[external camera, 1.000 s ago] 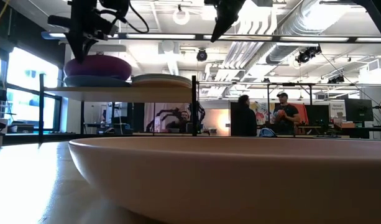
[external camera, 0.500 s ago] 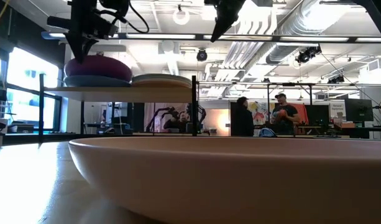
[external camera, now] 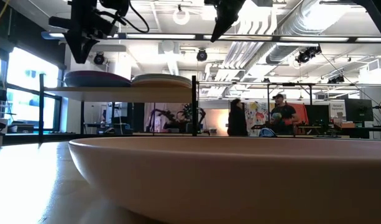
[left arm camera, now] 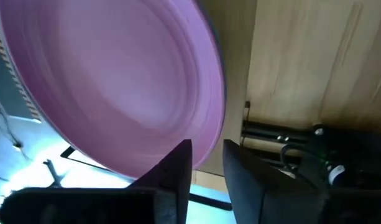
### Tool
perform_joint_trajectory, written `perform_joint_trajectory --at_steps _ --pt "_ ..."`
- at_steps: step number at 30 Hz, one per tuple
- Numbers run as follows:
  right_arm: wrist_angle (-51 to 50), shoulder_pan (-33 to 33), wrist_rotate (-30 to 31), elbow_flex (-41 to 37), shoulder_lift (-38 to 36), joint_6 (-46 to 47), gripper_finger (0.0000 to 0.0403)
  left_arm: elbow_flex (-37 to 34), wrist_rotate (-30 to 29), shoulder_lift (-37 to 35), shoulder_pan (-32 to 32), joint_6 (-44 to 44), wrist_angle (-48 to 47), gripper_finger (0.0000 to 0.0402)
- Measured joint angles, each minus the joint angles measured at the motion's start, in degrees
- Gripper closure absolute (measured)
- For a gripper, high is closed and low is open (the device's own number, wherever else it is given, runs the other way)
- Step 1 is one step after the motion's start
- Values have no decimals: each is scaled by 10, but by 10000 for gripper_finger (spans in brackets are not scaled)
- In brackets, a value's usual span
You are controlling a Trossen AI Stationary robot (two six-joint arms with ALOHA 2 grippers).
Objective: Place and stack plates onto a shelf
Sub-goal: Stack the dark green plate on top of the violet plate on the shelf
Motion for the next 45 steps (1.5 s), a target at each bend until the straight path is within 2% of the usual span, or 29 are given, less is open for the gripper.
perform_joint_trajectory --at_steps 6,12,21,23,28,31,45 --pt "0 0 0 0 0 0 295 0 25 0 0 -57 0 315" --pt "-3 0 -2 0 0 18 295 0 127 0 -1 -117 0 314" --pt "-118 18 -88 0 0 107 295 0 169 0 -23 -213 0 314" --pt "-152 32 -106 0 0 132 295 0 198 0 -33 -230 8 314" --pt "-150 82 -120 -19 1 173 295 0 280 0 -66 -279 44 314" --pt "-153 116 -144 -51 -2 191 295 0 309 0 -94 -304 45 314" --pt "-143 294 -141 -239 0 356 295 0 309 0 -246 -341 7 314"
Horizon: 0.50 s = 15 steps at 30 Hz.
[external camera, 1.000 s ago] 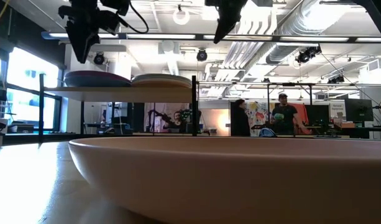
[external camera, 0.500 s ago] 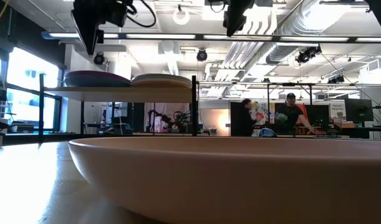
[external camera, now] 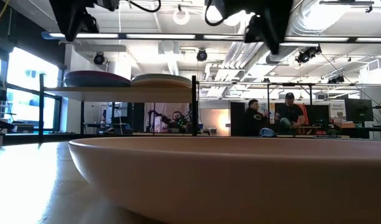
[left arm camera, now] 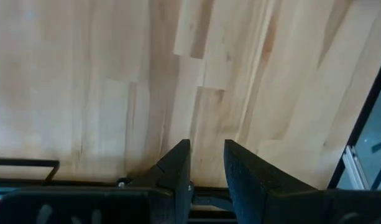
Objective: Place and stack plates onto a shelf
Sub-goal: Stack the dark green plate on top of the violet plate on the shelf
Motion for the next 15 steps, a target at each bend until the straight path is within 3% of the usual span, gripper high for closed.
perform_joint_trajectory --at_steps 15 --pt "71 172 0 -146 0 92 295 0 -1 0 -100 -78 0 314"
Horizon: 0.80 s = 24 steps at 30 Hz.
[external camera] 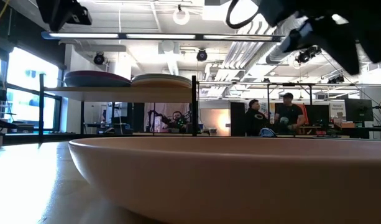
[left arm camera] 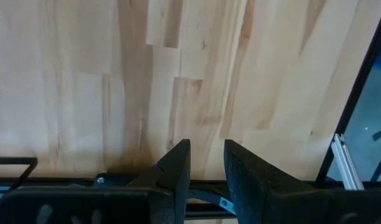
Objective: Place and stack plates onto a shelf
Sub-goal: Stack the dark green plate on top of the violet plate on the shelf
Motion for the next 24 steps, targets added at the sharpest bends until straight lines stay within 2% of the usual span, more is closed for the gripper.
perform_joint_trajectory --at_steps 12,24 --pt "93 87 1 -73 0 6 295 0 -3 0 -91 -95 8 314" --pt "184 108 10 -166 -1 18 295 0 -4 0 -173 -175 29 314"
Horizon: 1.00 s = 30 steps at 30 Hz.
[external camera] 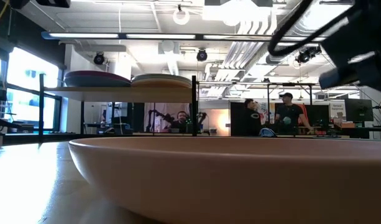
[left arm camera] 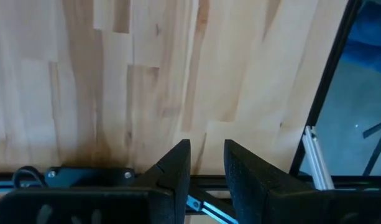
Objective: Place and stack plates onto a shelf
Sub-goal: Stack the dark green plate on top of the violet plate on the shelf
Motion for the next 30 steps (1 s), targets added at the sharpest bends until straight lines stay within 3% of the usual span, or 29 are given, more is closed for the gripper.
perform_joint_trajectory --at_steps 16,20,25,30 --pt "59 0 -12 -53 0 11 303 0 -11 0 -33 -3 41 314" --pt "61 -2 -14 -53 0 23 330 0 -42 0 -33 -3 48 314" --pt "60 -4 -40 -52 0 24 394 0 -76 0 -31 -2 55 314" --pt "57 -4 -46 -52 0 38 399 0 -81 0 -31 -1 55 314"
